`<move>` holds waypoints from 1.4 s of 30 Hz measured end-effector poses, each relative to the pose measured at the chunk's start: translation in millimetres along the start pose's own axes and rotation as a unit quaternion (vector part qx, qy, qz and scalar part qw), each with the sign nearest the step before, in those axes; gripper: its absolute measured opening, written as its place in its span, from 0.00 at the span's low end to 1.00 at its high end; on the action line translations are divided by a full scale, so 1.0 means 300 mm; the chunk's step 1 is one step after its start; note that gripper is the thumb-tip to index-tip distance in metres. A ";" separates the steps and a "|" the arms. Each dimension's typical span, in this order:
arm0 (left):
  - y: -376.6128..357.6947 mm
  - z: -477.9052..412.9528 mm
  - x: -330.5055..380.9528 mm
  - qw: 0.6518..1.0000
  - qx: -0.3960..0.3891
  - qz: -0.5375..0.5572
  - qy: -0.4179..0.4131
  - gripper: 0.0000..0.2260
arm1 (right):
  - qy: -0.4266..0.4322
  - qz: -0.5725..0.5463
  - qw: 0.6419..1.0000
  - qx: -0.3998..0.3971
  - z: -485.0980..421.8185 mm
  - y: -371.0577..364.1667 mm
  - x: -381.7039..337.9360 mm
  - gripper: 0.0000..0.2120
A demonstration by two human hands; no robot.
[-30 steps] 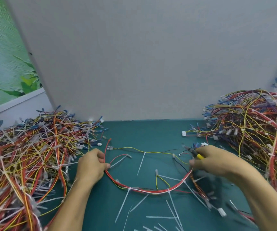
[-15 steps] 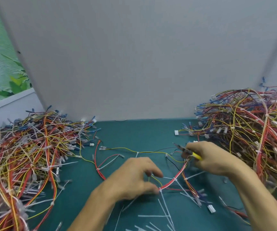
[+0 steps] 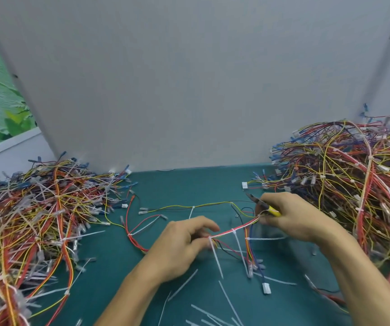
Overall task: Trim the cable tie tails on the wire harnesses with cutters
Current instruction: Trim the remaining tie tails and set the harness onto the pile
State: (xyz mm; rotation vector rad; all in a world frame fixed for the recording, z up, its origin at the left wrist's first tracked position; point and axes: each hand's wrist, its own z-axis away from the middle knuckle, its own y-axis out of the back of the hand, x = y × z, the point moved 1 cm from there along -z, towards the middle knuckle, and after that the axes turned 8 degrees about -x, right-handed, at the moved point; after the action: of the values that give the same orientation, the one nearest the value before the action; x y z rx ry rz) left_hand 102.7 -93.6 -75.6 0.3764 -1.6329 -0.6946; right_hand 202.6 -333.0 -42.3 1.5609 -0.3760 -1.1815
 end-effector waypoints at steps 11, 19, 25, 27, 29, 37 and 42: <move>0.012 0.008 -0.023 0.931 -0.083 0.322 0.151 0.03 | -0.005 0.036 0.999 -0.033 -0.029 -0.052 -0.013 0.02; 0.002 -0.006 -0.044 0.975 -0.049 0.094 0.197 0.06 | -0.007 0.090 0.994 -0.054 -0.045 -0.084 -0.031 0.03; 0.000 -0.017 -0.049 0.979 0.013 -0.167 0.115 0.04 | -0.047 0.101 0.993 -0.051 -0.057 -0.108 -0.038 0.04; -0.009 -0.017 -0.040 0.977 -0.007 -0.192 0.091 0.05 | -0.062 0.097 0.992 -0.057 -0.057 -0.109 -0.038 0.03; -0.011 -0.011 -0.025 0.981 -0.042 -0.174 0.069 0.12 | -0.060 0.093 0.992 -0.068 -0.054 -0.103 -0.039 0.05; 0.012 0.009 0.057 0.996 0.044 -0.010 -0.073 0.13 | -0.042 -0.002 0.999 -0.013 -0.017 -0.014 -0.015 0.08; -0.008 -0.006 0.051 0.978 0.090 -0.141 -0.122 0.04 | -0.072 -0.028 0.996 0.050 -0.002 0.031 0.027 0.07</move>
State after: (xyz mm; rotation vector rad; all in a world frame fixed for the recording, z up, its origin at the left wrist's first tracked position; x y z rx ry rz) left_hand 101.2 -105.1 -65.0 0.6857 -1.9027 -0.8325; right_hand 209.8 -342.1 -38.0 1.5838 -0.4956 -1.3404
